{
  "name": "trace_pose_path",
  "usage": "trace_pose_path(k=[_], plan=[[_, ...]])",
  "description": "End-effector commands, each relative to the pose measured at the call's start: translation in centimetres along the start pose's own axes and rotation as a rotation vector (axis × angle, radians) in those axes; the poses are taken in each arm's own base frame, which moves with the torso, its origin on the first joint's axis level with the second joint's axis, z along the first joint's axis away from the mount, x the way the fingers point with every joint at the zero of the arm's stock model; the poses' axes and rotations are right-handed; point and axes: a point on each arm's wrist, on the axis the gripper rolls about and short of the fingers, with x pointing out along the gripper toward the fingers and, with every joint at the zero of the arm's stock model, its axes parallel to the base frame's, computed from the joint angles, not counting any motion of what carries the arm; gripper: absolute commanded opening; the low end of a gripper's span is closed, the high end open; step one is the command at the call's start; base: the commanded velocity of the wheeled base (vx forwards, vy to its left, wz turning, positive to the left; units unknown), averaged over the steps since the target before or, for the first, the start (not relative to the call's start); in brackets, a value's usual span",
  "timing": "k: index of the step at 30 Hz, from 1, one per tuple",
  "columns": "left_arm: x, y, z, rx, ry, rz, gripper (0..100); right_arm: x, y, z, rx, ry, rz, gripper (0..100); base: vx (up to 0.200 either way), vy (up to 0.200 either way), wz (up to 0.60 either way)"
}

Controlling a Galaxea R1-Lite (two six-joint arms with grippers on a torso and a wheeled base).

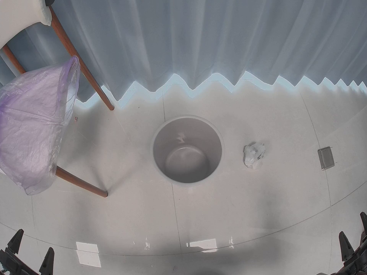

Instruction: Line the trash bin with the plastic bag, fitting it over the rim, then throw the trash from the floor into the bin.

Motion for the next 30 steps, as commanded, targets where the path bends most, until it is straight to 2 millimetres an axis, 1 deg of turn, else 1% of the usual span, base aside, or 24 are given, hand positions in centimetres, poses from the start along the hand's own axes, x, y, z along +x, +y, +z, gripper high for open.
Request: trace_pose_path(k=[1,2,7,8,10,11,12,16,23,26,30], plan=[[0.0,0.0,-0.5,0.000,0.002,0.000,100,0.0,0.0,-0.5,0.000,0.001,0.000,100,0.000,0.000,0.00],[-0.2,0.1,1.6,0.092,-0.209,0.034,100,0.0,0.0,-0.5,-0.005,0.001,0.000,100,0.000,0.000,0.00],[-0.5,0.1,2.4,0.091,-0.214,0.049,100,0.0,0.0,-0.5,-0.005,0.001,0.000,100,0.000,0.000,0.00],[-0.7,0.1,2.8,0.091,-0.220,0.051,100,0.0,0.0,-0.5,-0.005,0.001,0.000,100,0.000,0.000,0.00],[-1.4,0.2,4.4,0.088,-0.224,0.043,100,0.0,0.0,-0.5,-0.005,0.001,0.000,100,0.000,0.000,0.00],[-1.4,0.2,4.8,0.089,-0.213,0.038,100,0.0,0.0,-0.5,-0.003,0.001,0.000,100,0.000,0.000,0.00],[-1.5,0.2,5.9,0.089,-0.177,0.026,100,0.0,0.0,-0.5,-0.003,0.001,0.000,100,0.000,0.000,0.00],[-1.1,0.3,7.4,0.114,-0.132,0.019,100,0.0,0.0,-0.5,-0.002,0.001,0.000,100,0.000,0.000,0.00],[1.7,0.6,9.4,0.131,0.021,0.015,100,0.0,0.0,-0.5,0.000,0.001,-0.001,100,0.000,0.000,0.00],[4.0,0.8,10.7,0.130,0.103,0.012,100,0.0,0.0,-0.5,0.000,0.001,-0.001,100,0.000,0.000,0.00],[6.3,1.0,11.4,0.130,0.162,0.009,100,0.0,0.0,-0.5,0.001,0.001,0.000,100,0.000,0.000,0.00]])
